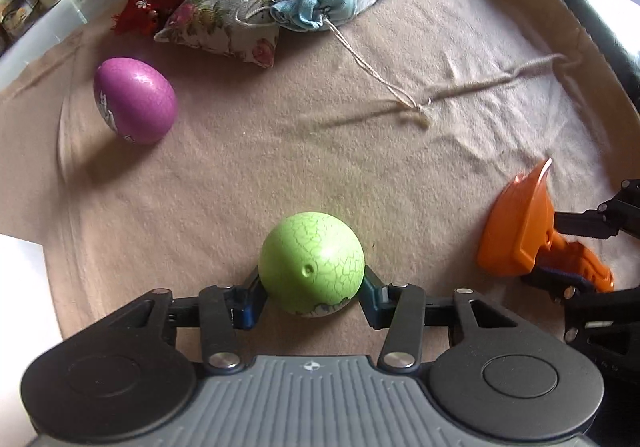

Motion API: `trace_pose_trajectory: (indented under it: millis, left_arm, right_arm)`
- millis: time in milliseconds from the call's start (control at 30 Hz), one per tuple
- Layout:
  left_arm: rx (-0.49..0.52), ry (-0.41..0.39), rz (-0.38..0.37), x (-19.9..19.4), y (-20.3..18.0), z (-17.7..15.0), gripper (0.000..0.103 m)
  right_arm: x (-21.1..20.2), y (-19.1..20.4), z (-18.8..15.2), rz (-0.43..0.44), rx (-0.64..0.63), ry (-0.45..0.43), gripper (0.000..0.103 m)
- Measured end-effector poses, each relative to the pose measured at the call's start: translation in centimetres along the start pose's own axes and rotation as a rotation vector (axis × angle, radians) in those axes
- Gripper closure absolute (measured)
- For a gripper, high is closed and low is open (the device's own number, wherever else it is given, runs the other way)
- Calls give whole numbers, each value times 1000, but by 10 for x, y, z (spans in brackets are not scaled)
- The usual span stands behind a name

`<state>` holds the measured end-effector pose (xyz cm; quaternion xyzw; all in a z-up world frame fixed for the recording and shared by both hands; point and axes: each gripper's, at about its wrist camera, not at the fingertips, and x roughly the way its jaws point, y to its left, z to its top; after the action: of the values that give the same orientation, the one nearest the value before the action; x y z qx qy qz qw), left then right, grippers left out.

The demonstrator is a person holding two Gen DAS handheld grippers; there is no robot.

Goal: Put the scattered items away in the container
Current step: 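Carry the green egg with the left tool while the right tool carries the hammer to the box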

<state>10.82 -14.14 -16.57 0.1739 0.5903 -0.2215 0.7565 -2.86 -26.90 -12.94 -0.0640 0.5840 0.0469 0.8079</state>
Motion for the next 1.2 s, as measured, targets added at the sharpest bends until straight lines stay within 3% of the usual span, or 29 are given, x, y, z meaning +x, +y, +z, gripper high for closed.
trace_pose_trajectory:
  millis: [33,267,800,1200]
  left_arm:
    - [-3,8,2,-1,0,-1,55]
    - [29,41,74,-14,0,-6,55]
    - [94,67,85,-59,0,-28,55]
    - [130,45,140,-116,27,-47,55]
  right_arm:
    - [0,1,0,-3,-4,0,76]
    - [-3,-6,0,40,62,1,79]
    - [-27,-36,-2,244,324,-31,80]
    - [-41,-21,15,321,326,-71,80]
